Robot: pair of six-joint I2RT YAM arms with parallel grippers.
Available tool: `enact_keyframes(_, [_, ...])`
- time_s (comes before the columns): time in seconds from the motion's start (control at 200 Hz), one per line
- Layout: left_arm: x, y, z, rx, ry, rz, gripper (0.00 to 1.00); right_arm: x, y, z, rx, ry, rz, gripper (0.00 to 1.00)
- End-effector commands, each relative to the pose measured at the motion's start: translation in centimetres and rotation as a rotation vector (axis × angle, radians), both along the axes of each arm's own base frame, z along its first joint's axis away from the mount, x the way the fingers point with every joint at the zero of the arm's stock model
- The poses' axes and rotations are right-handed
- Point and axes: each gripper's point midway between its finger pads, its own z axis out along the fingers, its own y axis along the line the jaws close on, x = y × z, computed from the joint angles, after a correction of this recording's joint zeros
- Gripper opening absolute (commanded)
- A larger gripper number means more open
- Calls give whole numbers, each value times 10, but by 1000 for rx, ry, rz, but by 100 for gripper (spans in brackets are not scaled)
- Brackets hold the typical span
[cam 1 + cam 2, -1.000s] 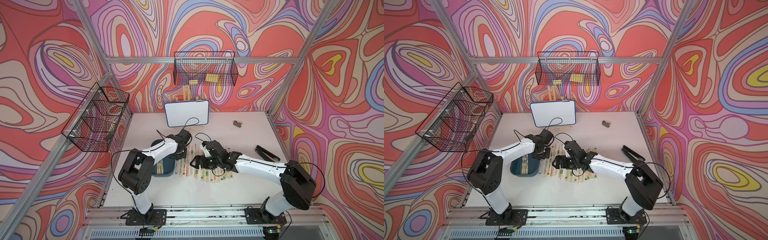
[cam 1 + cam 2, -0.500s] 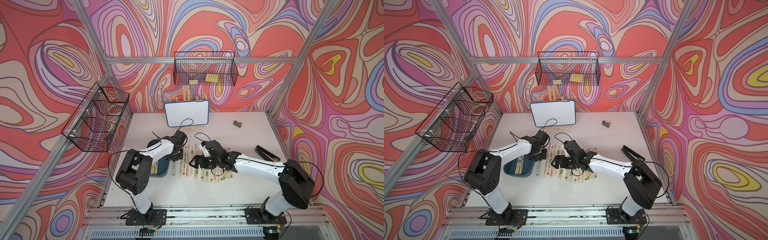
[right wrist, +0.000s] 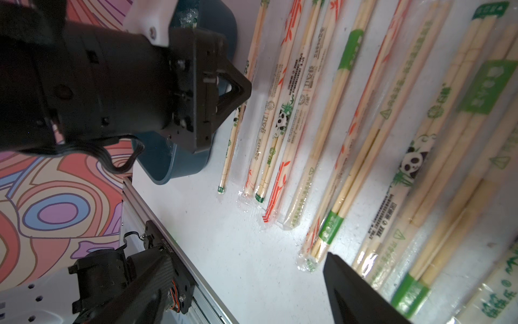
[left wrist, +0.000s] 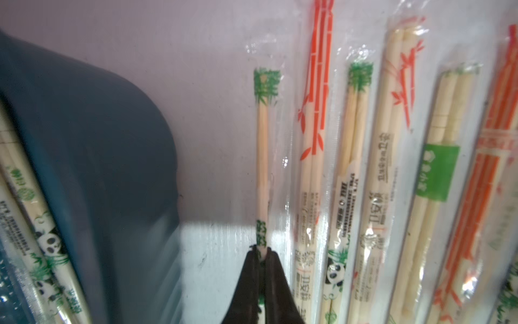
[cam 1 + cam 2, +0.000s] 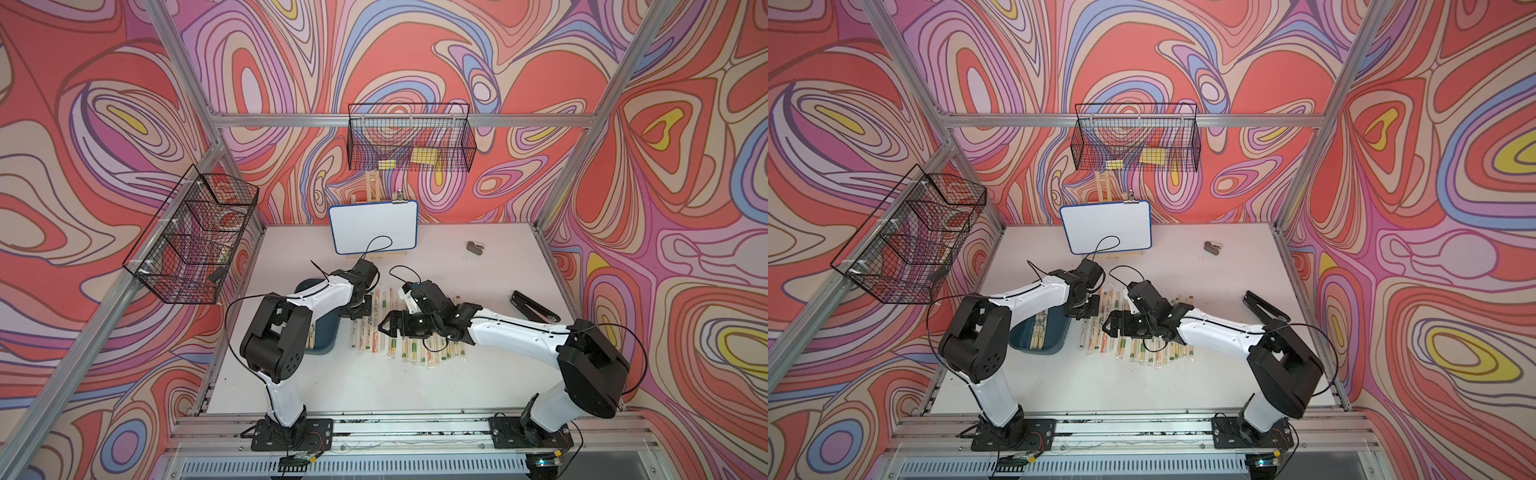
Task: Take the paired disposable chopsticks out of the storage box
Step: Place the paired disposable chopsticks at the center of the board.
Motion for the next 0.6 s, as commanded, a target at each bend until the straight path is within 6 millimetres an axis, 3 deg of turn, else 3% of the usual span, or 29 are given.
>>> enact_keyframes(0.0, [5, -7, -1, -4, -6, -27, 0, 2, 4, 5, 11, -18, 1, 90])
enact_keyframes(0.07, [4, -8, -4, -7, 2, -30, 0, 2, 4, 5, 11, -19, 2, 90])
enact_keyframes(0.31, [2, -15, -6, -24, 9, -42, 15, 3, 4, 4, 8, -19, -1, 90])
enact_keyframes(0.596, [4, -11, 9, -11, -22, -35, 25, 2, 2, 5, 8, -21, -3, 90])
